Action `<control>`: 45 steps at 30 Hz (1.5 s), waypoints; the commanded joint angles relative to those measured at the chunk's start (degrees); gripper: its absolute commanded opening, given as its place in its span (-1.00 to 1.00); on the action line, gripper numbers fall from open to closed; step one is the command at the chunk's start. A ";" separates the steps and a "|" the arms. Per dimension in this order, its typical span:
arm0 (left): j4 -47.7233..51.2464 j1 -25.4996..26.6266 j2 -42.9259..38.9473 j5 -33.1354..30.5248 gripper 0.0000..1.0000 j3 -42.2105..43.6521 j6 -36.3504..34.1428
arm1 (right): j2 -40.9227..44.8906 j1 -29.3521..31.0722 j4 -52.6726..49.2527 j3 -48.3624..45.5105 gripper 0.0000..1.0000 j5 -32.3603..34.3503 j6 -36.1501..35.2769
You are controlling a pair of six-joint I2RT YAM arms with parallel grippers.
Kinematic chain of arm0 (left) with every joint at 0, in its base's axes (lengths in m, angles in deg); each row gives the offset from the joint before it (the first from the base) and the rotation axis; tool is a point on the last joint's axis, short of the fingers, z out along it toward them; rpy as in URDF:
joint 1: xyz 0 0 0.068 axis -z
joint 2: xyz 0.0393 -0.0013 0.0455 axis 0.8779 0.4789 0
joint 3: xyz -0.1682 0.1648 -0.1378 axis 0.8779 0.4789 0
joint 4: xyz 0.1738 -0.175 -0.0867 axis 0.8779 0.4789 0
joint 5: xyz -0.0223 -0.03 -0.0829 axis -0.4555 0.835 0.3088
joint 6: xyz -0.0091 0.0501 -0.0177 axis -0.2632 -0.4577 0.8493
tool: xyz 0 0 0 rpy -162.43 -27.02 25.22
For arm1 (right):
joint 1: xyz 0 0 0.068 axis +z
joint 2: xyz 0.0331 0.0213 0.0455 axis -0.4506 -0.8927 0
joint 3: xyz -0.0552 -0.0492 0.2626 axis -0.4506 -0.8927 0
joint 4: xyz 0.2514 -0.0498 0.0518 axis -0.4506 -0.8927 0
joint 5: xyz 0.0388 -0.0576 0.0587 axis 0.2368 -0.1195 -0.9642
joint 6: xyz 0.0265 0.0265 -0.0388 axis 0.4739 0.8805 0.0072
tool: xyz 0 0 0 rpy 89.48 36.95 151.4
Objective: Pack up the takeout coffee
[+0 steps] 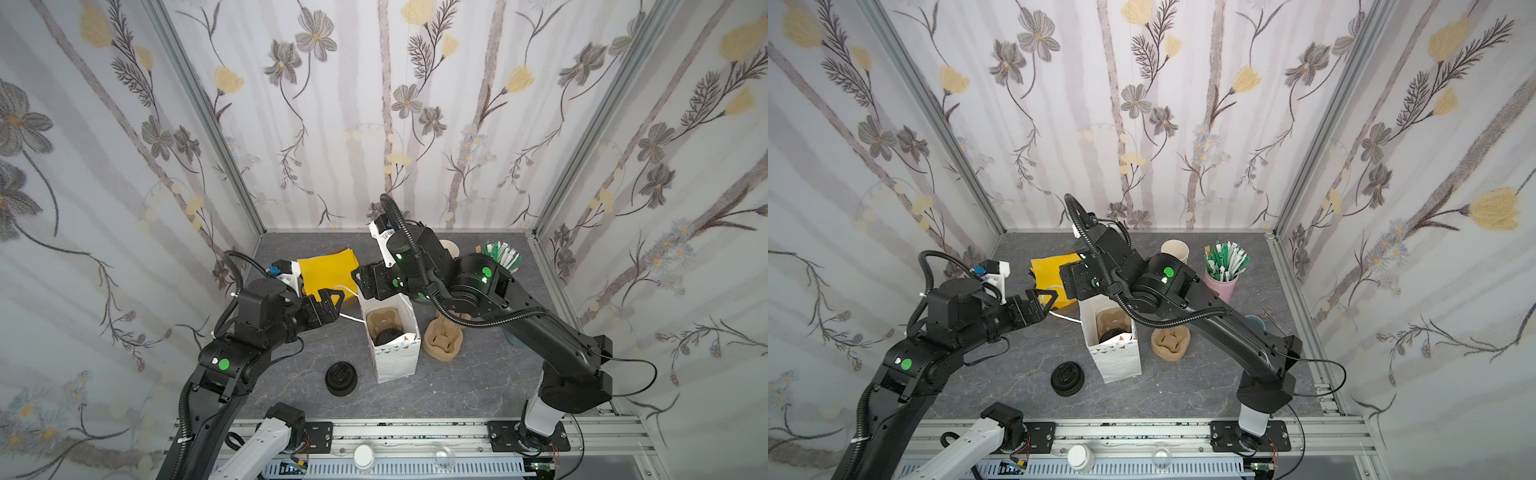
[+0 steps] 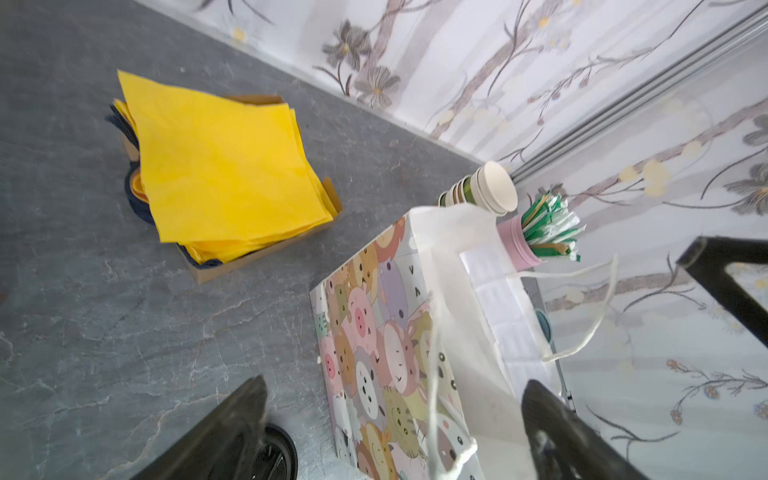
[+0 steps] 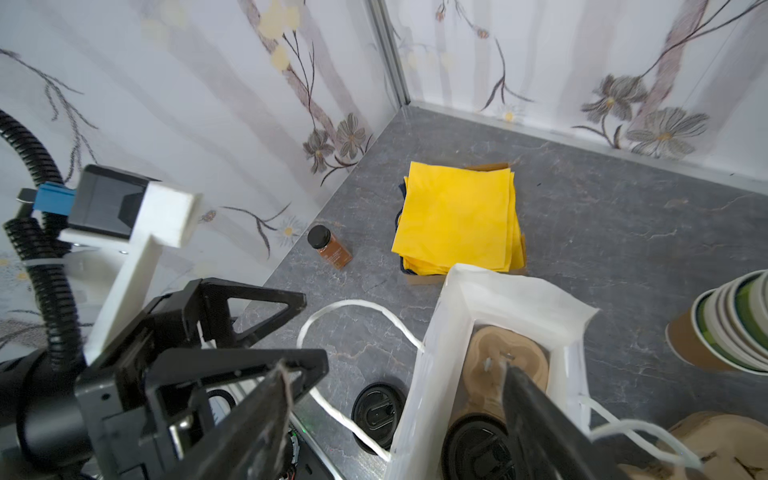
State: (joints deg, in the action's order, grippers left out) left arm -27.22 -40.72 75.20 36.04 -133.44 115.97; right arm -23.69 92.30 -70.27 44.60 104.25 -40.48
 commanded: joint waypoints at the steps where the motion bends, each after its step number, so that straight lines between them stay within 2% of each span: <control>1: -3.38 0.04 -1.10 -11.35 1.00 -2.85 1.78 | 3.95 0.14 3.50 -2.36 0.57 10.82 -3.84; 3: -4.97 -0.01 -1.83 -18.64 1.00 -3.29 3.77 | 7.49 0.01 2.83 -6.24 0.53 18.15 -2.16; 5: -7.54 -0.08 -2.71 -25.20 1.00 -2.15 5.82 | 11.35 -1.11 0.15 -10.73 0.54 24.44 3.34; 7: -11.23 0.05 -3.37 -29.46 1.00 0.17 7.68 | 14.42 -4.06 -3.99 -14.55 0.52 25.62 11.27; 9: -16.26 -0.08 -3.74 -31.27 1.00 3.32 9.00 | 17.83 -8.06 -7.72 -18.85 0.49 23.28 18.67; 12: -22.87 0.03 -2.55 -30.81 1.00 6.83 10.06 | 21.58 -15.36 -10.76 -27.28 0.37 15.52 26.50; 14: -26.38 0.01 -0.73 -29.70 1.00 7.77 10.00 | 23.69 -19.58 -10.79 -32.09 0.30 11.63 28.92; 18: -30.20 0.01 3.25 -29.02 1.00 7.18 9.20 | 26.55 -24.79 -11.01 -38.89 0.27 8.85 31.19; 22: -32.57 -0.10 7.05 -29.10 1.00 5.77 7.68 | 27.04 -32.59 -9.17 -41.99 0.26 5.37 27.76; 27: -35.06 -0.12 10.92 -28.73 1.00 3.56 7.21 | 23.81 -40.11 -4.77 -38.99 0.24 0.54 17.86; 32: -36.89 -0.09 13.58 -28.73 1.00 2.03 6.75 | 15.88 -45.11 -4.83 -31.64 0.18 -2.68 7.12; 37: -38.46 -0.10 16.74 -27.15 1.00 0.27 6.57 | 6.43 -47.81 -9.64 -20.96 0.03 -0.86 0.87; 41: -39.75 -0.08 19.06 -23.78 1.00 -0.93 5.50 | 3.75 -50.94 -10.64 -17.14 0.01 0.17 -0.42; 45: -40.94 -0.10 20.94 -21.69 1.00 -2.06 3.95 | 5.26 -56.45 -9.79 -19.23 0.03 -0.03 2.32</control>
State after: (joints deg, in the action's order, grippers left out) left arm -64.77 -40.77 95.37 12.30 -134.40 121.76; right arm -19.20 38.11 -80.26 26.35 103.37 -38.71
